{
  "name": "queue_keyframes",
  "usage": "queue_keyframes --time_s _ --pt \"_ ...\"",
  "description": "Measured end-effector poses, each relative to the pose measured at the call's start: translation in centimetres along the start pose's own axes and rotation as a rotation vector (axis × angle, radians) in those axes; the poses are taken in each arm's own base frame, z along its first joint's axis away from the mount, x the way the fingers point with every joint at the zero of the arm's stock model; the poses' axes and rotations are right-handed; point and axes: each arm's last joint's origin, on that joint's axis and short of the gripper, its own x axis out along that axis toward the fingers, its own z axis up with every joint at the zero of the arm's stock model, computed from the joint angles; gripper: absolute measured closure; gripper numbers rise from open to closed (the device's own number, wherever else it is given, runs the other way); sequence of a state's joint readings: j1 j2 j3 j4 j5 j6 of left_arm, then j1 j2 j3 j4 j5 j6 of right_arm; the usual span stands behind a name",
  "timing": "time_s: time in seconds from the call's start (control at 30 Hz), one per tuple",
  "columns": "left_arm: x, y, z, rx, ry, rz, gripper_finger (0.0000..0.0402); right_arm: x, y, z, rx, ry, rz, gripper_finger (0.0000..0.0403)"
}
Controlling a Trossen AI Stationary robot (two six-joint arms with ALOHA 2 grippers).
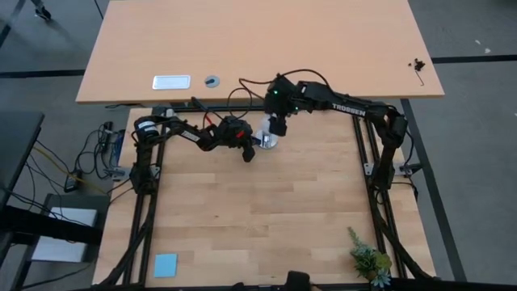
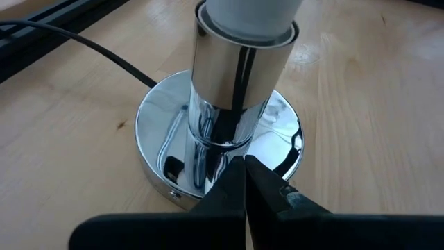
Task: Screw lightbulb
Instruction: Remove the white lightbulb from the silver lamp
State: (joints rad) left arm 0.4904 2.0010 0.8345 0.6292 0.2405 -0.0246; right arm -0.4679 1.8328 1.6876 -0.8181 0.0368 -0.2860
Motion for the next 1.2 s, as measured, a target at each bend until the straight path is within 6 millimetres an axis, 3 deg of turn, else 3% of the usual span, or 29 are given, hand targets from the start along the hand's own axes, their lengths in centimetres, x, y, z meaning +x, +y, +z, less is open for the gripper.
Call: queue_keyframes --time_s 0.17,0.3,0.7,0.9,1.2 --pt "0.0 0.0 0.0 0.001 0.000 0.000 0.0402 -0.8 0.7 0.9 0.236 -0.035 0.005 0.0149" --pt "0.0 0.0 0.0 0.002 0.000 0.000 0.0402 -0.6 1.6 0.9 0.301 -0.020 -0.003 0.0130" --pt "0.0 0.0 0.0 0.001 0.000 -0.005 0.0402 2.3 3.4 -0.8 0.456 0.002 -0.075 0.0050" --pt "0.0 0.0 0.0 0.000 0.001 -0.006 0.0402 3.1 3.4 -1.4 0.485 -0.007 -0.079 0.0051" --pt "0.0 0.0 0.0 -0.001 0.001 -0.008 0.0402 3.7 2.7 -2.0 0.490 -0.004 -0.081 0.0085"
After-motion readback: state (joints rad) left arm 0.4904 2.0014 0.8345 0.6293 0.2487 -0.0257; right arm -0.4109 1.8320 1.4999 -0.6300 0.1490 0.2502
